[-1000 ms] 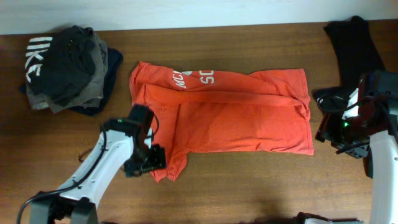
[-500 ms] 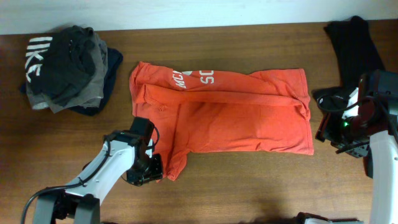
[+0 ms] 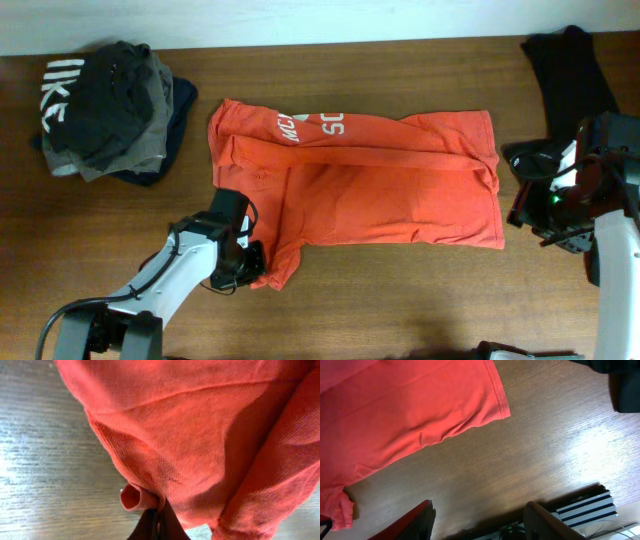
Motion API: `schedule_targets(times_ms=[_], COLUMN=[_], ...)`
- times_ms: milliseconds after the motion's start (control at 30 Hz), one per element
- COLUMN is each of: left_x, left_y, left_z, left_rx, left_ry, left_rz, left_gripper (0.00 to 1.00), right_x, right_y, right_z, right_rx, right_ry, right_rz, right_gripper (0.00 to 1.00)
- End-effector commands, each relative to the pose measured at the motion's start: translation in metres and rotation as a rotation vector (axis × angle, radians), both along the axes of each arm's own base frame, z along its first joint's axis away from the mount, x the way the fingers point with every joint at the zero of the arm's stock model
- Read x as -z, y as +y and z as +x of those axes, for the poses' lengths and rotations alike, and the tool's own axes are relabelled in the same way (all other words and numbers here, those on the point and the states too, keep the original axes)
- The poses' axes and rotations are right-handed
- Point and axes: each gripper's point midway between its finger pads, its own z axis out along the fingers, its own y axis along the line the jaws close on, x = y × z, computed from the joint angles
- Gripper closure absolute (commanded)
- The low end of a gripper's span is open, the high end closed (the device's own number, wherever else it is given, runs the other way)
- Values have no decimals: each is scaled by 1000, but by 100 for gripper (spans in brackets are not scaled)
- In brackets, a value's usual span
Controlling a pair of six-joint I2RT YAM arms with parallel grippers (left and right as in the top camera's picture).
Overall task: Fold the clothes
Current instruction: 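Grasp the shirt's bottom hem corners with both grippers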
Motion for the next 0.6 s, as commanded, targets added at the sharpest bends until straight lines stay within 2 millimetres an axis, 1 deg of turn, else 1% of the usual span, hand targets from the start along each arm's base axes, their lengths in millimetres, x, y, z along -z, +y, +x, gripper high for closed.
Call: schedule_targets(times_ms=[0, 100, 167, 267, 367, 400, 467, 567], left_x=[-8, -23, -40, -74, -110, -118, -129, -131], left_y=[-5, -9, -11, -15, -13, -12, -11, -7], left_z=[3, 10, 20, 38, 61, 67, 77, 83], left_rx=[5, 8, 38, 81, 90, 88, 83, 76], left_ry=[-14, -11, -34, -101, -203, -230, -270, -297], left_rz=[-24, -34, -39, -47, -17, -9, 5, 32], left_gripper=[99, 99, 99, 99, 99, 99, 99, 99], right_x=[0, 0, 0, 1, 6, 8, 14, 22], right_y=[-2, -2, -2, -2, -2, -1, -1, 0], right_z=[-1, -2, -2, -2, -4, -5, -7, -9], right_rx=[7, 7, 7, 7, 7, 7, 7, 7], right_ry=[-2, -1, -1, 2, 19, 26, 38, 57], right_rz=[-16, -16, -16, -15, -10, -9, -5, 1], right_gripper=[38, 38, 38, 38, 38, 38, 38, 38])
